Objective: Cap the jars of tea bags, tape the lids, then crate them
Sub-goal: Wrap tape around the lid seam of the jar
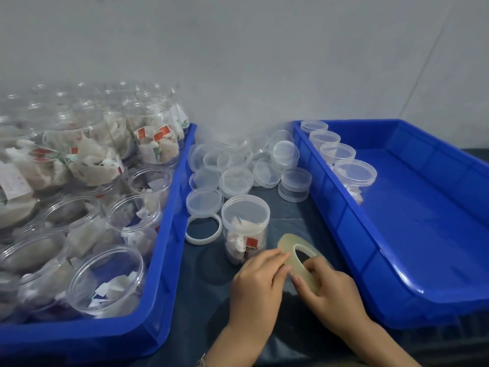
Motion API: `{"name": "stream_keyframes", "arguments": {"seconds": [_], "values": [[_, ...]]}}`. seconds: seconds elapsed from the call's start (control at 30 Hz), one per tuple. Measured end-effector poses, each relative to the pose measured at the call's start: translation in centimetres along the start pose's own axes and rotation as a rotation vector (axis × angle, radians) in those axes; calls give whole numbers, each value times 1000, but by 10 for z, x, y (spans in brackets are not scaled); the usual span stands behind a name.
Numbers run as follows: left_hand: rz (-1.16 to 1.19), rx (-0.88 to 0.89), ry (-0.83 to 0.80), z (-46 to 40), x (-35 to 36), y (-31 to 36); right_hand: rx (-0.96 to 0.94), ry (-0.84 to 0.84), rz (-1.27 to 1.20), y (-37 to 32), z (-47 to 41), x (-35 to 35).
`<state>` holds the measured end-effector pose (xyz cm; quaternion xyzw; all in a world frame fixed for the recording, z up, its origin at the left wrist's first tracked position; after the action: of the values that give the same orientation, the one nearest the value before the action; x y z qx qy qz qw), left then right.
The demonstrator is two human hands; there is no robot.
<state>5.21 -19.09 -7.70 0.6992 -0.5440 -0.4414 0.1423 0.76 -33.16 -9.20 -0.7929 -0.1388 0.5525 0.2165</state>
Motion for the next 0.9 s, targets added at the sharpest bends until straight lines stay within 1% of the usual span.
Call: {"name": "stream_keyframes", "arguments": {"seconds": [0.07,0.17,0.23,0.33,0.4,0.43,0.53,0.63,0.7,0.77,0.8,0.9], "values": [[-30,10,39,-1,-4,0,11,-2,22,-1,1,1],[-90,8,22,-4,-8,1,16,-11,68,-1,1,3],[-136,11,-32,-4,-9,2,-14,-18,128,-1,-2,4],[-268,13,-189,1,-8,1,-89,-80,347,-3,-11,8],[-253,-42,-260,5,-6,-3,-84,-144,396,-2,-19,15],[-239,-71,-259,7,-6,-4,-80,-174,406,-1,-22,19],[-233,-44,-159,6,-12,1,-80,-189,412,-1,-30,25],[-225,-190,-135,-3,-21,-12,-85,-288,359,7,-31,24],[-248,-205,-85,-9,-32,-21,-84,-338,305,12,-28,20],[-268,-158,-96,-15,-38,-18,-98,-313,291,15,-24,16],[-270,-99,-114,-15,-37,-14,-107,-288,301,17,-24,14],[-278,142,-9,-12,-41,0,-93,-188,361,19,-27,4]]}}
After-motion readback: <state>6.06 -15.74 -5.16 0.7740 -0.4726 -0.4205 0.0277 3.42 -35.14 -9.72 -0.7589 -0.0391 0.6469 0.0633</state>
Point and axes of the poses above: each hand's wrist, its own z-axis away from the middle knuckle, its own x-axis out of the palm, y = z × x, the point moved 5 cm from there along -z, towards the middle knuckle, and after that the axes turned 5 degrees about z, right-handed, at the moved point
